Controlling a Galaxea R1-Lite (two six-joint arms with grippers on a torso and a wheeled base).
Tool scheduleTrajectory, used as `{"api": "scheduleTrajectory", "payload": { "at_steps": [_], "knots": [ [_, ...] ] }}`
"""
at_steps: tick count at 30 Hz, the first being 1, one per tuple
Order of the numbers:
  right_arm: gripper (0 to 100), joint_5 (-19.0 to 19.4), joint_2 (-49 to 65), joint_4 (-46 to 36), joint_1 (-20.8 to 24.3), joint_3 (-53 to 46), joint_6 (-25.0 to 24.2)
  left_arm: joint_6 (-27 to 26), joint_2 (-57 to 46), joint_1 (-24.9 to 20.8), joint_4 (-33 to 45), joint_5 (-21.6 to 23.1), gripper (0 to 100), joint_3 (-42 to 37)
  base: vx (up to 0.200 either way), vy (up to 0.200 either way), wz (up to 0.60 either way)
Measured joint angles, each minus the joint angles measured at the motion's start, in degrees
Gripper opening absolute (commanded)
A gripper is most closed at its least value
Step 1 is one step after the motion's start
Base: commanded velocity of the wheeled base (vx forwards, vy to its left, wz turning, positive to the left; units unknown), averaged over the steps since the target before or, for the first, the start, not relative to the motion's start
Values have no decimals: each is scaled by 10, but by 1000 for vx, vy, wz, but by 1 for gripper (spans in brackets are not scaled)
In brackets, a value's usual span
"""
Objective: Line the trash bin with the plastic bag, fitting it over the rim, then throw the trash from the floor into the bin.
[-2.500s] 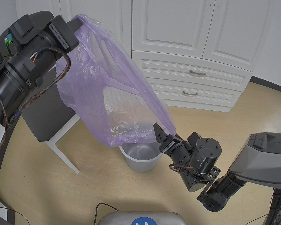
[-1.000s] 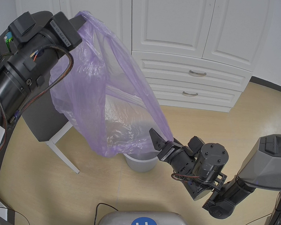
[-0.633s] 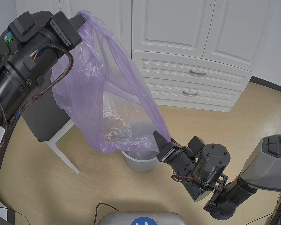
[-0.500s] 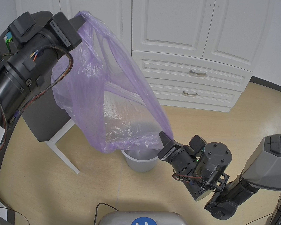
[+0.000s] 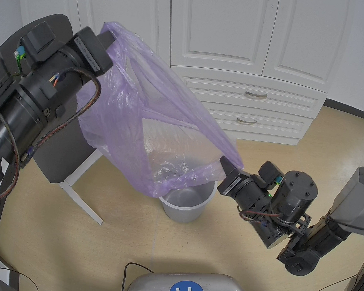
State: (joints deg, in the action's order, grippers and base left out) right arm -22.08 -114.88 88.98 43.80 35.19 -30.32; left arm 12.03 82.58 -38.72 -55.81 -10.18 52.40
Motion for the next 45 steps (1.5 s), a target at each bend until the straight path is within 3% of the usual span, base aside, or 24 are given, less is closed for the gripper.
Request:
{"api": "scheduleTrajectory", "payload": {
  "at_steps": [9, 16, 23, 31, 34, 39, 45],
  "knots": [
    [0, 26, 78, -2, -55, -16, 83, -1, 47, 64, 60, 59, 0, -2, 0, 0, 0],
    [0, 28, 150, -165, -94, 15, 83, -3, 99, 86, 64, 74, 0, -1, 0, 0, 0],
    [0, 19, 211, -371, -119, 102, 10, -13, 134, 95, 66, 79, 0, -5, 0, 0, 0],
    [0, -30, 238, -635, -148, 277, -143, -43, 149, 109, 61, 93, 0, -23, 0, 0, 0],
    [0, -49, 241, -695, -154, 327, -180, -53, 151, 119, 60, 105, 0, -32, 0, 0, 0],
    [0, -57, 251, -714, -153, 354, -173, -58, 152, 135, 55, 115, 0, -42, 0, 0, 0],
    [0, -53, 272, -640, -138, 267, -79, -60, 152, 157, 52, 133, 0, -46, 0, 0, 0]
  ]
}}
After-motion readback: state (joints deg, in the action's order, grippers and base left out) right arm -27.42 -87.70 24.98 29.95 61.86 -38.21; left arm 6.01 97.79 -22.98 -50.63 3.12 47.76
